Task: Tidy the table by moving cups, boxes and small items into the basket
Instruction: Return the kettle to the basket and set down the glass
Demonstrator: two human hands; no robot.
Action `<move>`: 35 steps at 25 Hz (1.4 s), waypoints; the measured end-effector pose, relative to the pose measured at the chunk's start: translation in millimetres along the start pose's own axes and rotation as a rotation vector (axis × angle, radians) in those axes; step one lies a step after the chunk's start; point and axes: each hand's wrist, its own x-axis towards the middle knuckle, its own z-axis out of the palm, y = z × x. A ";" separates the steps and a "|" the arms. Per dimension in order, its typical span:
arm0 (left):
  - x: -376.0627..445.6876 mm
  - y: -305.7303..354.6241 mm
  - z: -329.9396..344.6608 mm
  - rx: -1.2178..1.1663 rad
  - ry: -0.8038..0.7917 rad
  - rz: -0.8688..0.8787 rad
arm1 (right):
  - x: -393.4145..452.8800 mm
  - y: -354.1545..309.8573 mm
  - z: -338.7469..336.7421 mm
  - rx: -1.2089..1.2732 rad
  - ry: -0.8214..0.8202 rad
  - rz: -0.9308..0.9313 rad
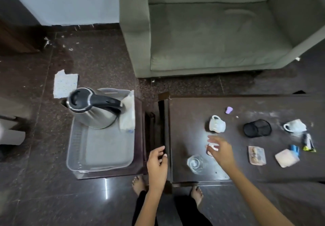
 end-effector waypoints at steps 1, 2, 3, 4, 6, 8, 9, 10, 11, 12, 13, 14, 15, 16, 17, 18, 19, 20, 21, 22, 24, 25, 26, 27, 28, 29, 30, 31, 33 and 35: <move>-7.2 -5.9 22.4 0.015 -0.031 -0.015 | -4.0 20.0 -7.3 -0.041 -0.028 0.019; -14.5 -12.5 44.5 0.024 -0.051 -0.033 | -7.1 39.3 -12.2 -0.075 -0.070 0.026; -19.7 -18.9 62.4 0.034 -0.058 -0.053 | -9.4 54.1 -13.5 -0.129 -0.125 0.024; -25.1 -26.4 80.4 0.046 -0.061 -0.076 | -11.4 68.6 -14.2 -0.191 -0.191 0.006; -31.8 -38.8 104.0 0.075 -0.067 -0.114 | -14.3 83.1 -9.4 -0.288 -0.318 -0.047; -37.8 -48.8 120.8 0.096 -0.050 -0.127 | -16.4 89.6 1.5 -0.345 -0.396 -0.113; -40.1 -52.7 125.7 0.098 -0.034 -0.131 | -17.3 90.8 9.7 -0.368 -0.413 -0.143; -42.0 -56.3 128.9 0.095 -0.020 -0.137 | -17.7 92.3 18.9 -0.394 -0.417 -0.171; -44.2 -59.6 130.9 0.086 -0.011 -0.143 | -18.5 92.2 28.0 -0.421 -0.423 -0.192; -45.5 -62.8 133.2 0.071 -0.003 -0.145 | -17.5 94.4 37.3 -0.454 -0.431 -0.217; -44.8 -65.3 134.9 0.051 0.001 -0.149 | -15.4 94.6 44.5 -0.499 -0.444 -0.247; -44.3 -69.2 136.9 0.033 0.004 -0.158 | -13.5 96.8 51.2 -0.559 -0.463 -0.283; -42.5 -72.0 139.1 0.019 0.010 -0.167 | -11.3 97.0 55.1 -0.620 -0.475 -0.326; -41.1 -76.8 141.1 0.011 0.021 -0.172 | -9.7 97.5 59.1 -0.667 -0.482 -0.360; -40.3 -82.6 143.3 0.009 0.030 -0.176 | -9.0 98.1 62.1 -0.683 -0.485 -0.370; -38.3 -86.4 145.8 0.012 0.036 -0.176 | -7.6 98.3 63.2 -0.668 -0.476 -0.366; -36.8 -89.5 148.1 0.022 0.038 -0.170 | -6.6 99.9 64.1 -0.632 -0.456 -0.358; -36.5 -91.6 149.8 0.034 0.041 -0.158 | -6.5 101.8 63.6 -0.589 -0.432 -0.346; -37.4 -91.3 152.7 0.042 0.042 -0.144 | -6.7 104.7 59.9 -0.549 -0.408 -0.326; -38.6 -88.9 155.6 0.045 0.037 -0.129 | -8.1 107.5 53.9 -0.512 -0.381 -0.308; -41.6 -79.7 163.2 0.052 0.007 -0.104 | -12.0 113.0 33.9 -0.465 -0.323 -0.280; -43.7 -73.4 168.3 0.053 -0.010 -0.097 | -14.3 115.4 20.9 -0.451 -0.294 -0.272; -46.5 -66.5 176.6 0.050 -0.032 -0.085 | -16.2 119.6 4.9 -0.436 -0.257 -0.256; -50.0 -56.5 190.7 0.048 -0.058 -0.070 | -16.5 125.0 -16.4 -0.414 -0.208 -0.235; -53.9 -49.6 203.7 0.050 -0.082 -0.054 | -17.5 130.3 -35.3 -0.390 -0.168 -0.215; -57.4 -42.1 219.2 0.054 -0.107 -0.039 | -17.1 136.4 -54.9 -0.371 -0.135 -0.192; -60.9 -35.6 235.6 0.057 -0.135 -0.024 | -16.4 143.4 -74.3 -0.360 -0.109 -0.165; -63.9 -26.9 255.9 0.059 -0.164 -0.013 | -13.0 151.8 -96.8 -0.351 -0.081 -0.131; -69.4 -11.2 293.7 0.056 -0.214 -0.007 | -4.3 167.8 -135.5 -0.350 -0.023 -0.062; -74.3 6.9 333.0 0.037 -0.260 0.006 | 8.8 185.8 -173.3 -0.359 0.020 -0.009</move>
